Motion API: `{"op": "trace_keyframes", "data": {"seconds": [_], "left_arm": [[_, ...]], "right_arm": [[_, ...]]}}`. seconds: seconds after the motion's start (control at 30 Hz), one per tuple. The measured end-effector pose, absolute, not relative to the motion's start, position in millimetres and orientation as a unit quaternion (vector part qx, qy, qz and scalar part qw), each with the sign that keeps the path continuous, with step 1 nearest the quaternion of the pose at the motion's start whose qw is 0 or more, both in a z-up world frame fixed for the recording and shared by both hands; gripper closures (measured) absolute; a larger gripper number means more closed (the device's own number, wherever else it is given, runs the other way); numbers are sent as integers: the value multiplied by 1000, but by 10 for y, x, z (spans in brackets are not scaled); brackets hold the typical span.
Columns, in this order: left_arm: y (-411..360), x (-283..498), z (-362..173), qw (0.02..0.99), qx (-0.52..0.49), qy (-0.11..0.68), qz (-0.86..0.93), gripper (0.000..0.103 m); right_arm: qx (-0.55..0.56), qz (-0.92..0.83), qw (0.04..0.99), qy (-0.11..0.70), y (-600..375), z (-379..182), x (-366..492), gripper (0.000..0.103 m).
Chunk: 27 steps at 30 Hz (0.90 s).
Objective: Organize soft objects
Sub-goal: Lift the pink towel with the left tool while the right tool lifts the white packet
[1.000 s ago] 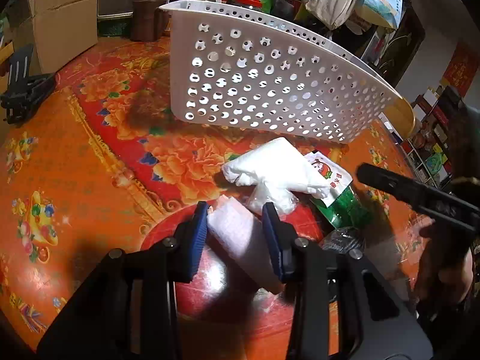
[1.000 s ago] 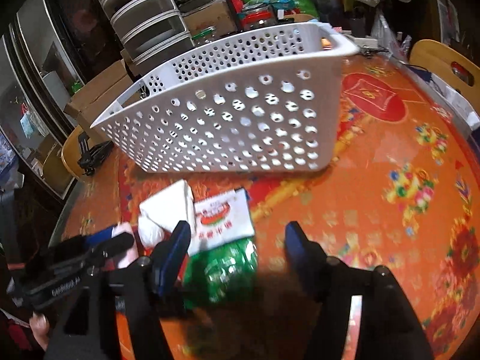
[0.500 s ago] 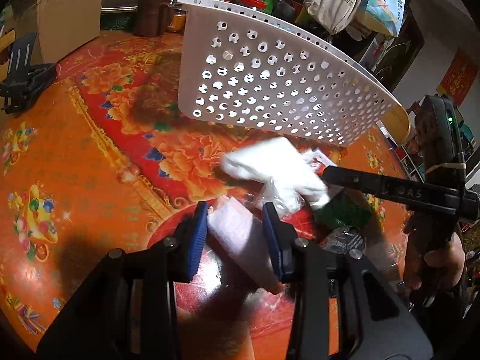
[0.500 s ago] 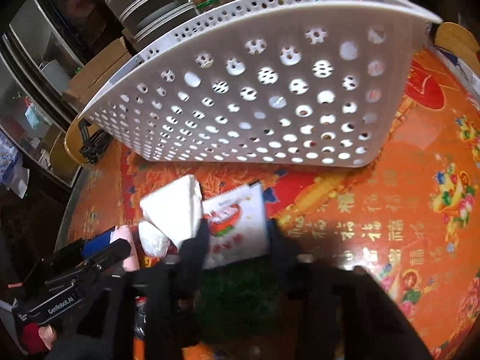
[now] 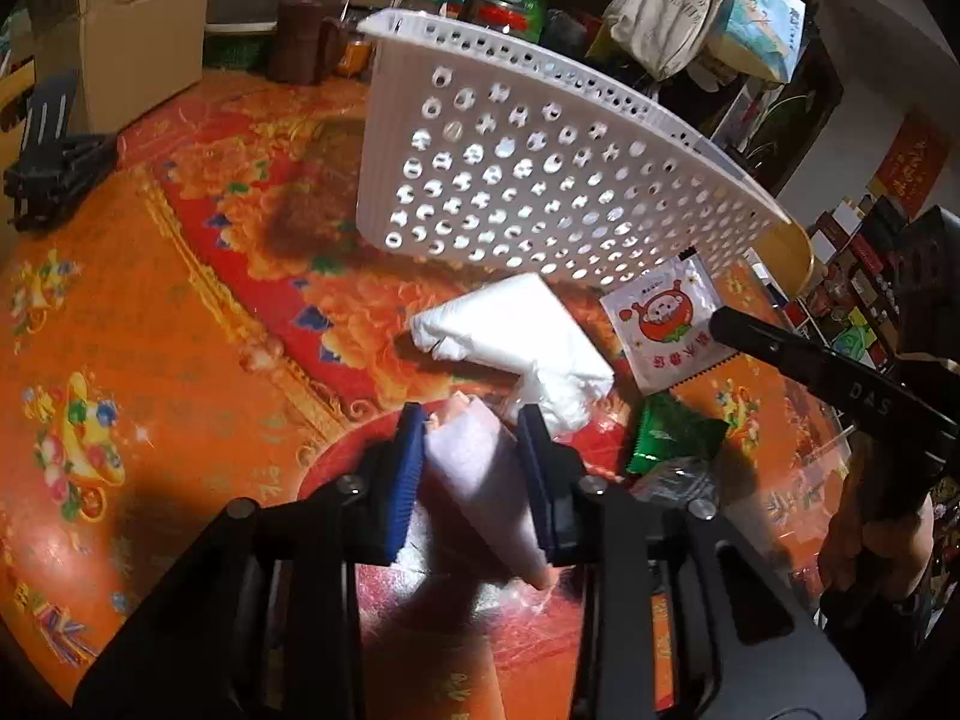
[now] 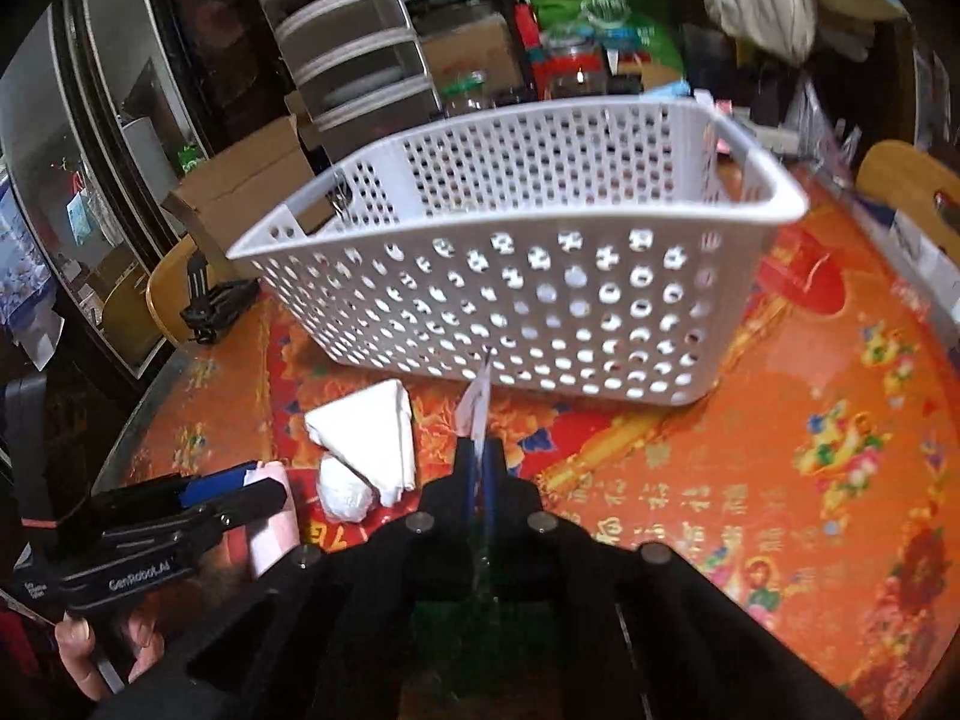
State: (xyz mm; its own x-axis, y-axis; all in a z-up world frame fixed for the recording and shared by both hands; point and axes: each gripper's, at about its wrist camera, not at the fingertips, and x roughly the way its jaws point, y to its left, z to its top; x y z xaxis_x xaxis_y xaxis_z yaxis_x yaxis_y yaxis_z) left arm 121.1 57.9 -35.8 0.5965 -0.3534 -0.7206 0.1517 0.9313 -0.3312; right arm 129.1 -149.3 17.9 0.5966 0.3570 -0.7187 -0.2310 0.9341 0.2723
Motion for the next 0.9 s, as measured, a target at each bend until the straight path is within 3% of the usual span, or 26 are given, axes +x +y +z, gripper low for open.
{"op": "trace_keyframes", "data": {"seconds": [0.23, 0.47, 0.57, 0.63, 0.67, 0.7, 0.77, 0.9], "left_arm": [[570, 1165, -266, 891, -111, 418, -141, 78], [594, 1136, -281, 886, -121, 428, -133, 78], [577, 1134, -343, 884, -116, 438, -117, 71], [572, 1122, -387, 883, -118, 441, -112, 61], [562, 1110, -398, 882, -116, 442, -110, 52], [550, 1098, -403, 883, -114, 441, -109, 47], [506, 1056, -392, 889, -101, 435, -100, 35], [426, 1013, -403, 890, -84, 437, -93, 28]], "right_arm": [[68, 171, 897, 401, -1594, 378, 1098, 102], [82, 172, 887, 420, -1627, 206, 1212, 101], [75, 168, 877, 445, -1592, 96, 1323, 90], [64, 171, 873, 453, -1544, 36, 1380, 74], [53, 167, 872, 458, -1521, 0, 1407, 53], [47, 162, 872, 460, -1510, -27, 1428, 40], [42, 151, 873, 461, -1517, -83, 1479, 40], [42, 152, 865, 476, -1492, -171, 1575, 39]]}}
